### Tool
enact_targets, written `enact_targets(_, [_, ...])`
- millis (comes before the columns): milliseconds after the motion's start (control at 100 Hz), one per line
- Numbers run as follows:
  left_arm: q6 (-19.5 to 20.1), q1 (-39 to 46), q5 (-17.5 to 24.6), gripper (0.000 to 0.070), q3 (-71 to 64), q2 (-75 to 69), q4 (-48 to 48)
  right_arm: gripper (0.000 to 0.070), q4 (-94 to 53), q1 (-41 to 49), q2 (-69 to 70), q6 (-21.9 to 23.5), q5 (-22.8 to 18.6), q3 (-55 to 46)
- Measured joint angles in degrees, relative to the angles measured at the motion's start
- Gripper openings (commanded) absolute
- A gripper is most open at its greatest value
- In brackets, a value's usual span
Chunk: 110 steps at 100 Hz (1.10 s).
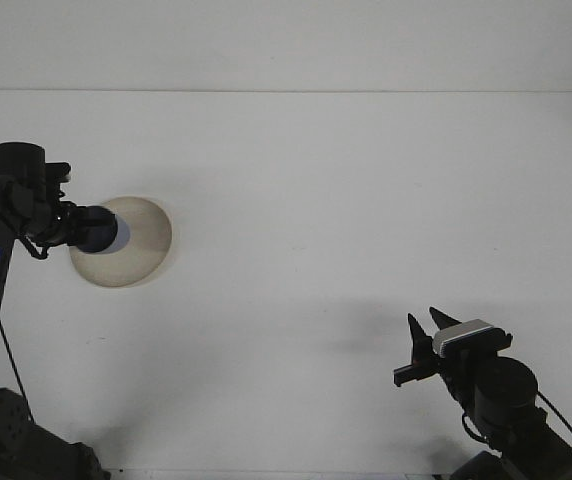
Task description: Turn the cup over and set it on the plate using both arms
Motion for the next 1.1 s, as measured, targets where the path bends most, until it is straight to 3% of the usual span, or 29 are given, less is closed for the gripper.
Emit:
enact_targets(380, [0.1,1.8,0.1,0.0027,0.0,9.7,3.8,0.0248,-1.0,0.0,0.0,0.0,0.0,0.0])
enact_targets(430, [0.1,1.8,0.1,0.0112,0.0,10.3,4.2,0.0248,-1.0,0.0,0.0,0.0,0.0,0.0])
enact_targets(510, [0.1,1.8,0.3,0.0349,0.0,10.5,4.9,0.0248,-1.0,0.0,0.0,0.0,0.0,0.0])
enact_targets(570, [0.2,1.8,1.7,0.0428,0.0,10.5,5.9,0.0248,-1.0,0.0,0.0,0.0,0.0,0.0])
enact_targets(800, [0.1,1.8,3.0,0.0425,4.5,9.7,5.9,0.0248,-1.1,0.0,0.0,0.0,0.5,0.0])
enact_targets(1100, [0.0,1.8,3.1,0.0416,11.7,-9.3,4.7,0.0248,-0.8,0.0,0.0,-0.1,7.8,0.0])
